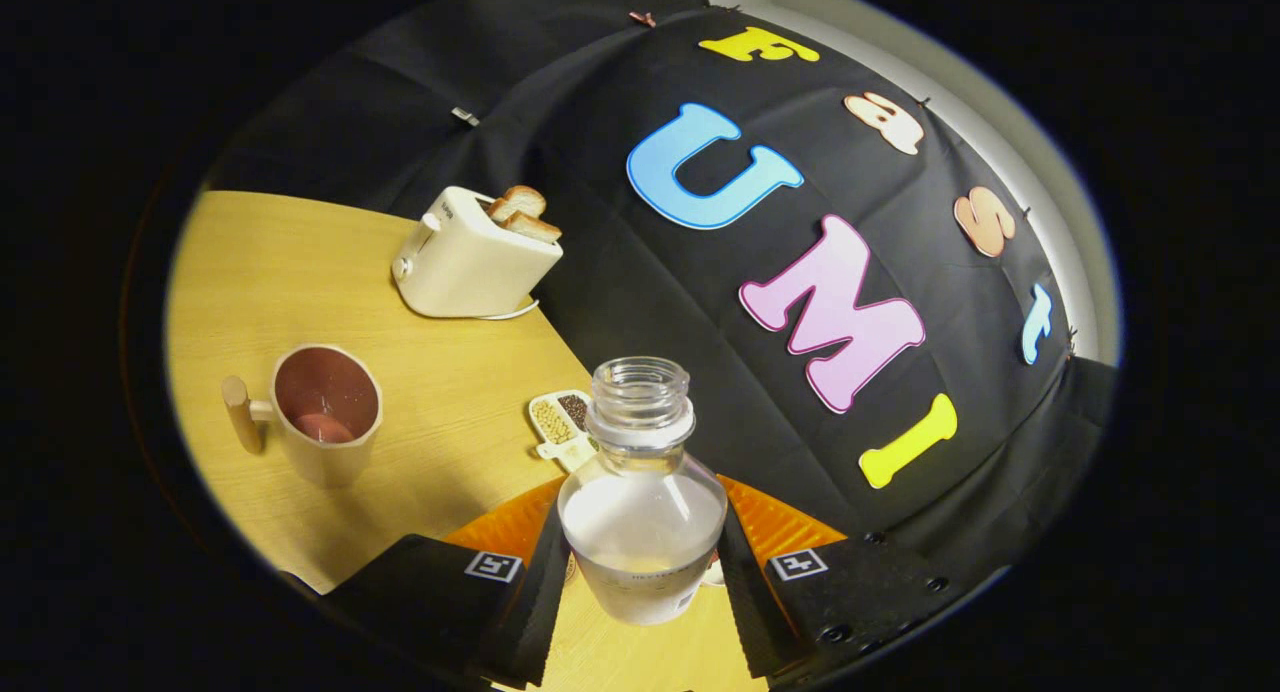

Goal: Take the bottle from table, then pour the juice into the cup, finally place the bottle on the coaster

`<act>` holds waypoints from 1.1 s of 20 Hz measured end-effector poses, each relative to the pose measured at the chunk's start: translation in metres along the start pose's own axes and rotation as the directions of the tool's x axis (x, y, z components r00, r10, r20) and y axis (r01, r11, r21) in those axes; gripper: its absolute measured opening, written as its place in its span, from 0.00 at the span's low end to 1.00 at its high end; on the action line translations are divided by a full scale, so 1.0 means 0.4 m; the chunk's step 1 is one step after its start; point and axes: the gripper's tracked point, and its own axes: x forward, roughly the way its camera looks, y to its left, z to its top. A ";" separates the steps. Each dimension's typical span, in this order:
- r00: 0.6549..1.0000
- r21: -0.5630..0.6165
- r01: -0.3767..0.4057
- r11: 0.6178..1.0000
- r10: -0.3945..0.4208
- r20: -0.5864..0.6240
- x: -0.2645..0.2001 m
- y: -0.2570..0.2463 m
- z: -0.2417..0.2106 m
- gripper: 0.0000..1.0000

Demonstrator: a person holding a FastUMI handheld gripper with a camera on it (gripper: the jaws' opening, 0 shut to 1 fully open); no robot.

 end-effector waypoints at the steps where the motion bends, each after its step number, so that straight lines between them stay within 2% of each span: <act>1: 1.000 -0.025 0.003 1.000 -0.003 -0.006 0.008 0.007 -0.003 0.75; 7: 0.998 -0.219 -0.057 0.974 0.051 -0.033 0.039 0.079 -0.024 0.74; 14: 0.992 -0.445 -0.096 0.890 0.124 0.034 0.054 0.172 0.010 0.74; 16: 0.989 -0.486 -0.100 0.868 0.139 0.046 0.056 0.197 0.019 0.74; 22: 0.987 -0.534 -0.122 0.837 0.161 0.027 0.077 0.235 0.003 0.71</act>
